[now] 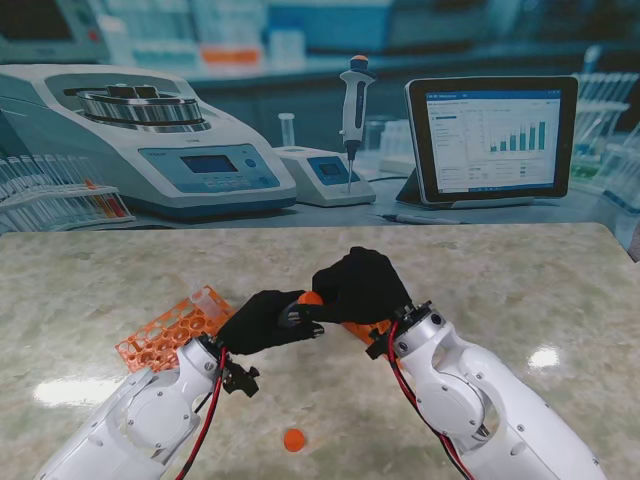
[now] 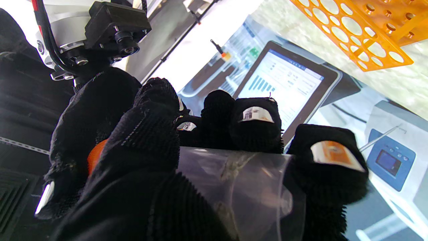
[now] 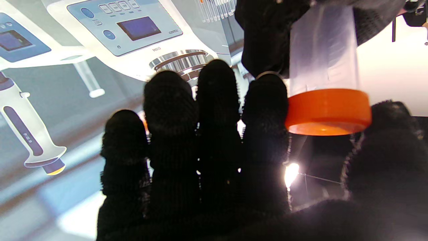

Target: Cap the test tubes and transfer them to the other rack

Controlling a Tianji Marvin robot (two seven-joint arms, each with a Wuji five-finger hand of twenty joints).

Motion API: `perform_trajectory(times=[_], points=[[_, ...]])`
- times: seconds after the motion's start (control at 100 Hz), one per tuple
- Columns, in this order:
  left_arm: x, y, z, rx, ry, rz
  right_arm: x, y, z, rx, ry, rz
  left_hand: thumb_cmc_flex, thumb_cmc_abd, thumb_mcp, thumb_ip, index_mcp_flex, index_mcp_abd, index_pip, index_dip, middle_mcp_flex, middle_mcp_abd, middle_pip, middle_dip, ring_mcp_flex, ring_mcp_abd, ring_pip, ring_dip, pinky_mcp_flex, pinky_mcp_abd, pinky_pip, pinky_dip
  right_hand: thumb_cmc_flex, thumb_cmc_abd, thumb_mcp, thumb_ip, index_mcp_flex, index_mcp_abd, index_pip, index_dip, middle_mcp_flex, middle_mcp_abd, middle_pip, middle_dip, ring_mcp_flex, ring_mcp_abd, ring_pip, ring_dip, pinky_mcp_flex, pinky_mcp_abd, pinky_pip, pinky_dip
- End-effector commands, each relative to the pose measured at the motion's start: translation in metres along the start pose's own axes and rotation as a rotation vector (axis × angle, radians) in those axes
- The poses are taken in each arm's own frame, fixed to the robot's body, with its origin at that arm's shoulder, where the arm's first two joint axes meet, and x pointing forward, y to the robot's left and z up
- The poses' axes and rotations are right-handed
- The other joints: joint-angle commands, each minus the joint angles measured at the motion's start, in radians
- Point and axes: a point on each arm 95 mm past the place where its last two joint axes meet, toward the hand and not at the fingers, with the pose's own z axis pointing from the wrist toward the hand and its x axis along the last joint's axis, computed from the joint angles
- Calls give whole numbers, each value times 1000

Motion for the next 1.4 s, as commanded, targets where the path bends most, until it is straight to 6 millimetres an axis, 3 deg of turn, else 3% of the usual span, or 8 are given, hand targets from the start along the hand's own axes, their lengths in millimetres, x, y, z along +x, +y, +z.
perform_trajectory(times=[0.0,0.27,0.41,0.5,0.72,0.75,0.87,1.39], points=[[5,2,2,-7,18,-4,-2,-4,1,10,-22,2,38,40,2,5,28,4,45,39,6,-54,1,26,13,-26,12,6,29,-47,91,7,79,113,112,51,82,-149,91,9,39,-43,40,6,20,0,37,-4,9,-3,40,16],[5,2,2,-7,18,-3,-6,-6,7,7,-55,37,37,40,2,5,28,4,45,38,6,-54,1,26,13,-26,12,6,29,-47,91,7,38,223,15,53,88,-141,190,-82,38,-5,80,-32,16,42,73,-27,5,24,55,22],[6,2,2,-6,19,-2,-8,-5,6,7,-77,54,38,40,3,5,29,4,45,38,7,-54,1,26,13,-26,12,6,29,-47,91,7,6,316,-62,58,78,-102,79,-147,35,24,-17,-64,12,62,7,-43,-28,36,47,29],[6,2,2,-5,19,-2,-9,-4,3,-2,-91,58,38,40,2,5,28,4,45,38,7,-55,1,26,13,-26,12,6,29,-47,91,7,40,338,-123,69,-23,-70,-67,-152,-22,55,-121,-51,2,66,-104,-34,-46,33,39,33],[6,2,2,-3,19,0,-10,2,-8,-46,-75,33,38,39,3,5,28,4,45,38,7,-54,1,26,13,-26,12,6,29,-47,91,7,104,202,-87,78,-301,-37,-294,-216,-182,41,-218,-73,-83,7,-201,-6,77,-71,71,5],[6,2,2,-3,18,0,-10,3,-10,-52,-69,32,37,39,2,5,29,4,45,38,7,-54,1,26,13,-26,12,6,29,-47,91,7,51,152,37,65,-332,-32,-314,-230,-201,45,-225,-81,-89,2,-234,27,77,-78,73,-20],[6,2,2,-3,18,0,-4,2,-18,-71,-42,51,38,39,3,5,29,4,45,38,7,-54,1,26,13,-26,12,6,29,-47,91,7,19,57,139,51,-412,-15,-366,-261,-261,40,-254,-96,-124,-2,-270,5,60,-86,33,-23],[7,3,2,-5,23,-4,20,-13,-33,-47,72,12,38,37,3,5,28,4,45,38,6,-53,1,26,13,-26,12,6,29,-47,91,7,81,-182,288,40,-459,-23,-398,-324,-309,15,-280,-125,-127,-35,-336,-20,41,-73,-99,-64]])
